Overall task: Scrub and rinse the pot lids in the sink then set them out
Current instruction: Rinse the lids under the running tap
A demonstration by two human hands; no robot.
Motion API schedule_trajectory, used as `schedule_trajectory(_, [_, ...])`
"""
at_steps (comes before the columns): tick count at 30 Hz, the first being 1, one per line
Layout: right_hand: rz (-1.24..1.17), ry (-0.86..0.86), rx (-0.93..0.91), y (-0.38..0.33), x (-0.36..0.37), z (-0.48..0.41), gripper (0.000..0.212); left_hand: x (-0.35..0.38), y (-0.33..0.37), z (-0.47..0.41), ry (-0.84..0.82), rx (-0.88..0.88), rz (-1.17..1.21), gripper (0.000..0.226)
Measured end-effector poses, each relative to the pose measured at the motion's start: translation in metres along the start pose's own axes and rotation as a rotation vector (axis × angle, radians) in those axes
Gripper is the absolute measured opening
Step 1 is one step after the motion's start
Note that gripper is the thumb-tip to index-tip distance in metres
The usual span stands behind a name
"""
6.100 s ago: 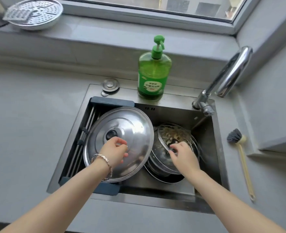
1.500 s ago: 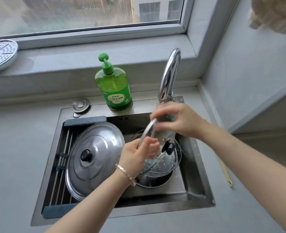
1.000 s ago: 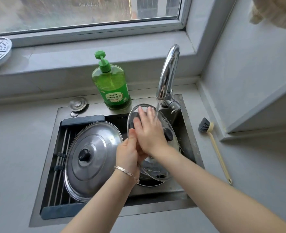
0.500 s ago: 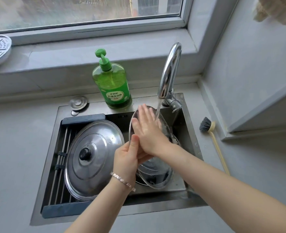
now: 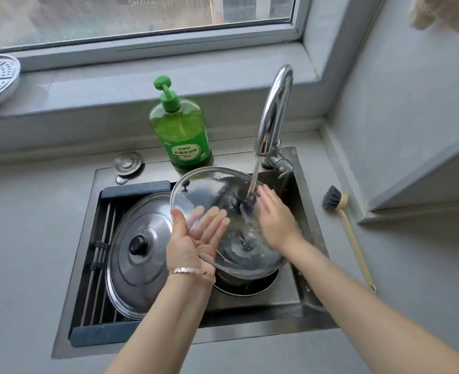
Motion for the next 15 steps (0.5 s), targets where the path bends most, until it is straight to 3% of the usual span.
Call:
schedule_trajectory(6, [0.224, -0.007, -0.138, -0.029, 0.035, 0.042, 0.079, -0.001, -0.003, -0.008, 0.043, 0.01, 0.071, 0.047])
schedule_trajectory(11, [0.141, -0.006, 0.139, -0.01, 0.015, 0.021, 0.07, -0.006, 0.001, -0.005, 0.062, 0.019, 0.136, 0.045])
schedule_trajectory(15, [0.284, -0.076, -0.143, -0.046, 0.041, 0.052, 0.089, -0.002, 0.0, -0.006, 0.077, 0.02, 0.126, 0.044])
Point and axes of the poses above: each hand's wrist, its own z-axis away from the middle knuckle, its own x-axis out of the palm, y = z × x, the point moved 5 cm from there along -z, towards the middle knuckle, and after that the axes turned 7 degrees about -z, right-handed, at the moved point
